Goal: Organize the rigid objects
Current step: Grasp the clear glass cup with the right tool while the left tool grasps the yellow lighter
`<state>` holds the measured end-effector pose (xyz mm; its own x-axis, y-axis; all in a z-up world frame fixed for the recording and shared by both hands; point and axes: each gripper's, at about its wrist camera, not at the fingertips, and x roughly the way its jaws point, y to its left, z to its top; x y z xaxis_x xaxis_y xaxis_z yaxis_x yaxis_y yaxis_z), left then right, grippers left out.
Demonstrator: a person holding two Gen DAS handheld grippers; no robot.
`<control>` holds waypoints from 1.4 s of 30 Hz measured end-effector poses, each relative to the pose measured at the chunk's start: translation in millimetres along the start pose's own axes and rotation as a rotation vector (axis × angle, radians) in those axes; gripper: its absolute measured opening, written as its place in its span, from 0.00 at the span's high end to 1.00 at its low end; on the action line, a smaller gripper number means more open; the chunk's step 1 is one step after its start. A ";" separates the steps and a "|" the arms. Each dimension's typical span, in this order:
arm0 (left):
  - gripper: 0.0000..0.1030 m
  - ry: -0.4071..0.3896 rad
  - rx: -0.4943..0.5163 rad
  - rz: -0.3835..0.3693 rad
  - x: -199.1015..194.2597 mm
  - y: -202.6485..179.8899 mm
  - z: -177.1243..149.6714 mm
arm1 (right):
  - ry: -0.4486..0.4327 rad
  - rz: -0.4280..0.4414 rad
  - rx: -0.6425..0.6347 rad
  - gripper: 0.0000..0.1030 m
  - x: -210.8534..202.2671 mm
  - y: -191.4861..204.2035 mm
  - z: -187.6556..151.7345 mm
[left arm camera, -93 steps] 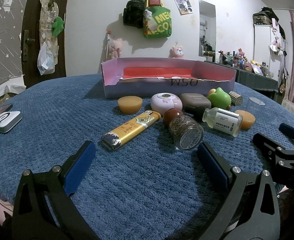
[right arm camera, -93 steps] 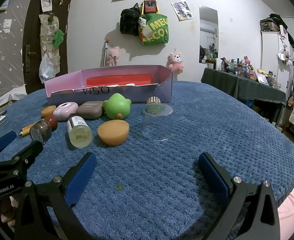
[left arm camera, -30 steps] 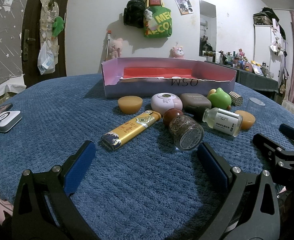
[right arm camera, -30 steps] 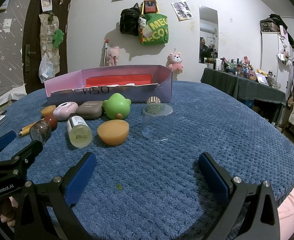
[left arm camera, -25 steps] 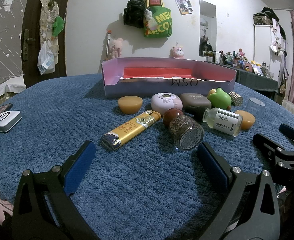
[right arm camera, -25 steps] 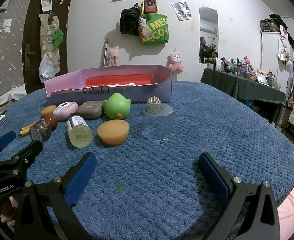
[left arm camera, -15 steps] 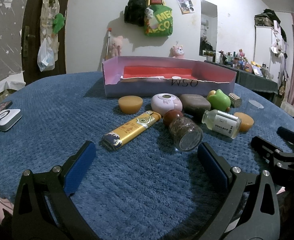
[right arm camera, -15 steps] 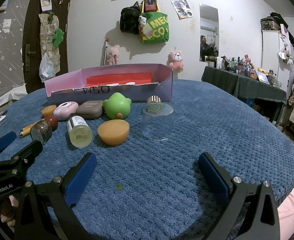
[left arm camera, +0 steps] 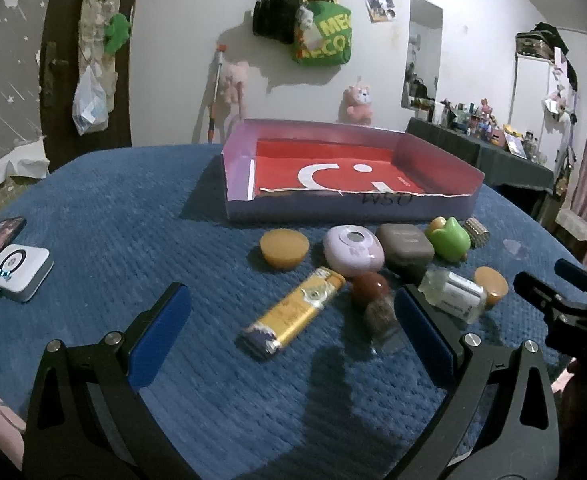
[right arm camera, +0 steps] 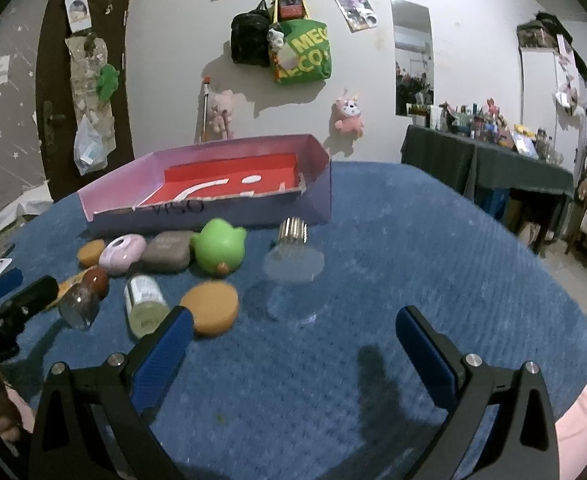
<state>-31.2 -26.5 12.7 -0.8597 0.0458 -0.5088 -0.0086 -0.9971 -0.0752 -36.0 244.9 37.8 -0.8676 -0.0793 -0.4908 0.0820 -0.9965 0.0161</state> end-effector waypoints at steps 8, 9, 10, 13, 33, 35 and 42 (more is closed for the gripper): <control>0.00 0.113 0.091 -0.047 17.2 5.6 20.2 | 0.085 0.013 0.058 0.00 20.2 -17.6 25.2; 0.00 0.124 0.099 -0.062 19.9 6.5 20.5 | 0.098 0.001 0.060 0.00 23.5 -19.3 26.8; 0.01 0.142 0.105 -0.084 22.9 8.4 21.4 | 0.108 -0.008 0.063 0.00 26.0 -20.6 28.2; 0.11 0.202 0.119 -0.117 32.8 10.6 23.1 | 0.129 -0.022 0.076 0.05 30.6 -24.4 32.0; 0.65 0.320 0.193 -0.150 54.2 9.3 24.5 | 0.191 0.015 0.048 0.41 45.3 -22.8 33.4; 0.73 0.321 0.197 -0.161 53.3 8.5 25.3 | 0.199 0.050 0.052 0.52 45.4 -22.1 31.3; 0.78 0.269 0.209 -0.190 37.4 3.8 35.7 | 0.155 0.058 0.048 0.60 35.0 -22.4 39.5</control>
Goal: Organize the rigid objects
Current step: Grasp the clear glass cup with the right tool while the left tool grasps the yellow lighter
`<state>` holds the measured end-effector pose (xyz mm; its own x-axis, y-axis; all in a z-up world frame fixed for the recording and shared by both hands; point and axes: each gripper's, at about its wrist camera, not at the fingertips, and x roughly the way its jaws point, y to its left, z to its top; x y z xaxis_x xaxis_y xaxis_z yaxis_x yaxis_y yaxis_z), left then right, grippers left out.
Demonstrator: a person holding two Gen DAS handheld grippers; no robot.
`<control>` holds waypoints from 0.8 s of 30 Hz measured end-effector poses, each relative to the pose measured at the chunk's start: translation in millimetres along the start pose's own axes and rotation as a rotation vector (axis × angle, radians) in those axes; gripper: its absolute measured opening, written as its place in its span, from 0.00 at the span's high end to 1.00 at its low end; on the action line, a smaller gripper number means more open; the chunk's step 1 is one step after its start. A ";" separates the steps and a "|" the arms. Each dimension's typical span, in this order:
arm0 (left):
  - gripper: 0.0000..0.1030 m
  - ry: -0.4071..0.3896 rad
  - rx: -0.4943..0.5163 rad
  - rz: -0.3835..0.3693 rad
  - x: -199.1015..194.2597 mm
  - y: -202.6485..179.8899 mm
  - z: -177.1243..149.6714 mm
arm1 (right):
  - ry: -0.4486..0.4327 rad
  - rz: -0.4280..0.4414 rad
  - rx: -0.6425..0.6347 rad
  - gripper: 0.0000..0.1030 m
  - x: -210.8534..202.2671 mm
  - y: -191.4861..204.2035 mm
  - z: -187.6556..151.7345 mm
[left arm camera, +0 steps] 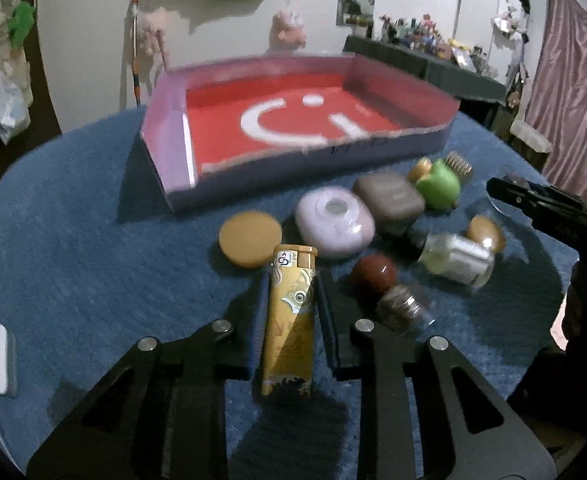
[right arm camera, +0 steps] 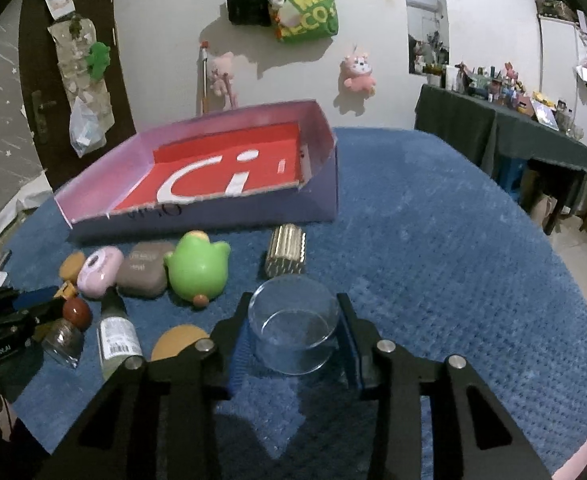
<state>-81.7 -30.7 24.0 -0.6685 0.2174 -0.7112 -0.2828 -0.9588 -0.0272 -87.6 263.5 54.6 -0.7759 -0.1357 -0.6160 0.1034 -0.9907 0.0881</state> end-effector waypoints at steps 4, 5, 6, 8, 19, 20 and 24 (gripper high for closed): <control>0.79 -0.039 -0.003 -0.002 -9.5 -0.4 9.4 | -0.034 0.010 0.005 0.60 -8.3 -3.5 13.6; 0.80 -0.045 -0.007 0.002 -10.7 0.7 11.3 | -0.040 0.012 0.005 0.60 -9.8 -3.9 16.0; 0.80 -0.045 -0.010 0.005 -10.5 1.1 12.1 | -0.046 0.012 0.004 0.60 -11.2 -4.7 18.1; 0.80 -0.044 -0.018 0.007 -9.4 0.8 13.3 | -0.049 0.014 -0.005 0.60 -12.2 -3.6 20.4; 0.89 -0.069 -0.023 0.009 -13.5 4.0 33.4 | -0.068 0.050 -0.032 0.60 -14.8 1.8 34.7; 0.90 -0.068 -0.024 0.002 -12.2 6.3 39.8 | -0.070 0.057 -0.036 0.60 -15.1 2.5 37.9; 0.90 -0.051 -0.027 -0.017 0.3 15.0 60.0 | -0.090 0.094 -0.083 0.60 -9.5 9.9 62.7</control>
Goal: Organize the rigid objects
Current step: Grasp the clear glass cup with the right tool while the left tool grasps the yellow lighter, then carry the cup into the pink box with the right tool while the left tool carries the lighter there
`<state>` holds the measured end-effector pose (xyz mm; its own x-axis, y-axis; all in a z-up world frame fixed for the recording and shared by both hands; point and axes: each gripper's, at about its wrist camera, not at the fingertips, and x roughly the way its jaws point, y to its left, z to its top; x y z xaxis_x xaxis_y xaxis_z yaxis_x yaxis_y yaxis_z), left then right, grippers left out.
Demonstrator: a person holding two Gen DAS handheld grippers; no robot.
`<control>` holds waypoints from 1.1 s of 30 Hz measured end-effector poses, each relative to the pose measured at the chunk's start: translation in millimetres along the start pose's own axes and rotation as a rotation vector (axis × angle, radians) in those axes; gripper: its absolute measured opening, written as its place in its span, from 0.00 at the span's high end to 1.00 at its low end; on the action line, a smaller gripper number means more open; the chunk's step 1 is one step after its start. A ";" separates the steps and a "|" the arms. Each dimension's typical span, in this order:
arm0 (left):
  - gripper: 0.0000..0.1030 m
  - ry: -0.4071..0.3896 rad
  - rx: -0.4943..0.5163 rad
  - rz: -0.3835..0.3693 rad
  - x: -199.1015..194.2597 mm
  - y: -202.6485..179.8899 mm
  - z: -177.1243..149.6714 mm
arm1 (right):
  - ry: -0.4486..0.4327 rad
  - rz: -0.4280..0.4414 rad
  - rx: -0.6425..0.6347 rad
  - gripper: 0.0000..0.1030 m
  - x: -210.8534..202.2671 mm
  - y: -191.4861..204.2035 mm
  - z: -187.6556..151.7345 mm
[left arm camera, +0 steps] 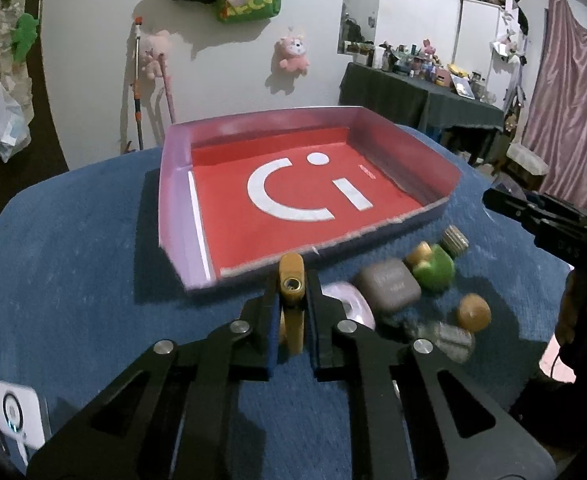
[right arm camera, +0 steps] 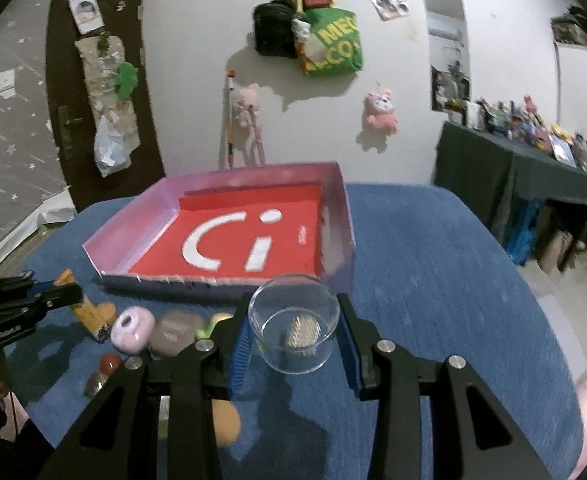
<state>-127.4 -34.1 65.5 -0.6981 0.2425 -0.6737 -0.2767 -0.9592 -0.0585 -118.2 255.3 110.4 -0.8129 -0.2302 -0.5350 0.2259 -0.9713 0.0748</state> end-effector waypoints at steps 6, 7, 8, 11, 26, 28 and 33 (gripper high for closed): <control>0.90 0.045 -0.007 -0.012 16.4 9.1 14.0 | -0.020 0.040 -0.034 0.60 13.1 6.8 23.6; 0.90 0.047 -0.003 -0.010 17.0 9.6 15.8 | -0.022 0.042 -0.042 0.60 14.4 8.3 25.2; 0.90 0.050 0.003 -0.007 17.2 10.4 18.1 | -0.017 0.048 -0.050 0.60 17.1 10.0 27.5; 0.90 0.073 0.033 0.011 19.7 13.5 31.4 | 0.012 0.076 -0.063 0.60 28.2 11.7 35.0; 0.90 0.160 0.198 0.117 48.3 20.4 80.2 | 0.177 0.035 -0.180 0.60 98.0 4.9 68.8; 0.90 0.182 0.250 0.141 57.7 13.9 78.0 | 0.195 0.031 -0.194 0.60 104.4 6.0 68.3; 0.90 0.251 0.363 0.143 81.5 -4.4 71.5 | 0.274 0.017 -0.246 0.60 123.9 12.0 62.5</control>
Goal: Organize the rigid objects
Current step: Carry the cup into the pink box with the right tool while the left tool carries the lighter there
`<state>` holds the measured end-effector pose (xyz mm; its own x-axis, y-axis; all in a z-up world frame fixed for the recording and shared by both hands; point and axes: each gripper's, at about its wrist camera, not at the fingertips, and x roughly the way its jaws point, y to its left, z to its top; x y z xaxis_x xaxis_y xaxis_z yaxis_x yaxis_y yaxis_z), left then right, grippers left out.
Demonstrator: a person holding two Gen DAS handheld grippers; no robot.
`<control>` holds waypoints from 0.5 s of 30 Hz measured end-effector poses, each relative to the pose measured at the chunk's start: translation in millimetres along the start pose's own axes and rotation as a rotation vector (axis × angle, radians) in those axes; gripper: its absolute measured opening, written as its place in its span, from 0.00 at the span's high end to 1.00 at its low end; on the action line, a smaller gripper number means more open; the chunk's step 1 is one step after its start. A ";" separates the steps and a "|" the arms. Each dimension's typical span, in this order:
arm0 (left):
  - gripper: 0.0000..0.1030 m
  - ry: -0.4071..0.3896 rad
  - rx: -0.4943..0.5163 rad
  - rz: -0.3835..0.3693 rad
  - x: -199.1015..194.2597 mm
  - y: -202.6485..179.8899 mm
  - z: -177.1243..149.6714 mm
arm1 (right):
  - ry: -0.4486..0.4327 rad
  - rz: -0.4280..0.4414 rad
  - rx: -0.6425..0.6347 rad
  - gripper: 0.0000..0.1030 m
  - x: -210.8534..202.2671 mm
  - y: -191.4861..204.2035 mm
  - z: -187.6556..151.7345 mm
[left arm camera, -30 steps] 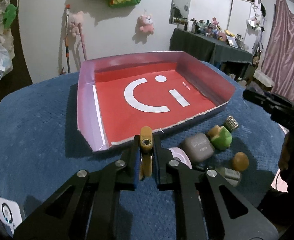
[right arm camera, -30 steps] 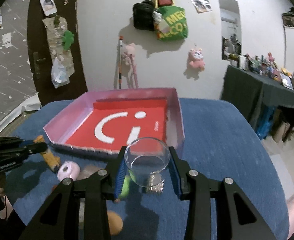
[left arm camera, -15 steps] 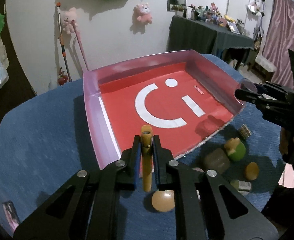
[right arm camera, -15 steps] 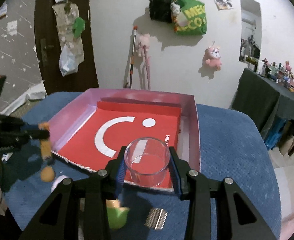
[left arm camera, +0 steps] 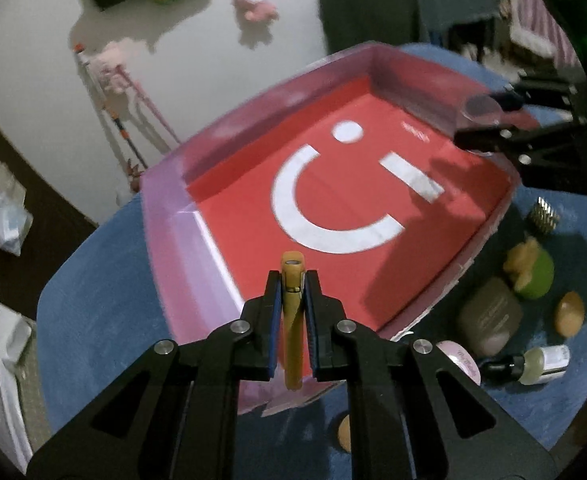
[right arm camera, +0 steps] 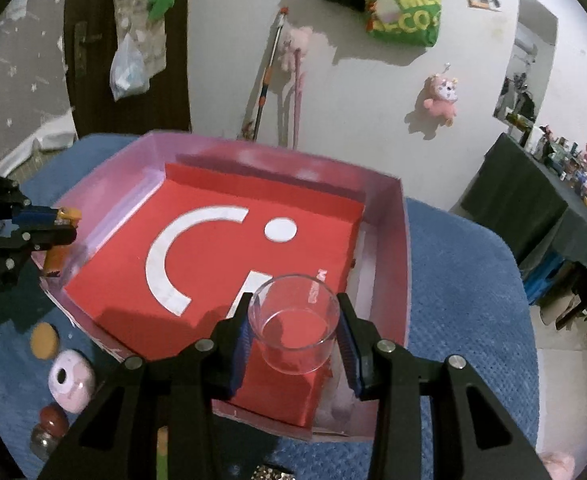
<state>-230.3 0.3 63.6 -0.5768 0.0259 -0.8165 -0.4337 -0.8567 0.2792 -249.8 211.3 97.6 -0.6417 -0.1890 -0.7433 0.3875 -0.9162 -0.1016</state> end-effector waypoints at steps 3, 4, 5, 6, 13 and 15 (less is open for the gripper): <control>0.90 0.020 0.054 0.016 10.5 -11.5 2.3 | 0.070 0.001 -0.018 0.60 15.4 0.9 -1.0; 0.90 0.022 0.062 0.019 12.9 -13.7 2.6 | 0.098 -0.007 -0.025 0.60 21.5 1.2 -2.1; 0.90 0.024 0.066 0.018 14.4 -14.9 2.4 | 0.107 -0.016 -0.033 0.60 23.7 1.3 -3.4; 0.90 0.024 0.068 0.018 15.7 -15.2 2.4 | 0.113 -0.037 -0.059 0.60 25.3 4.0 -3.9; 0.90 0.061 0.040 -0.039 28.0 -9.6 -2.5 | 0.175 -0.063 -0.115 0.59 32.1 9.0 -2.0; 0.90 0.060 0.048 -0.024 31.0 -10.1 -5.2 | 0.183 -0.065 -0.131 0.59 32.6 10.1 -2.3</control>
<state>-240.2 7.1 32.8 -0.5239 0.0140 -0.8517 -0.4806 -0.8304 0.2820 -265.3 196.8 70.8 -0.5422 -0.0525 -0.8386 0.4394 -0.8684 -0.2298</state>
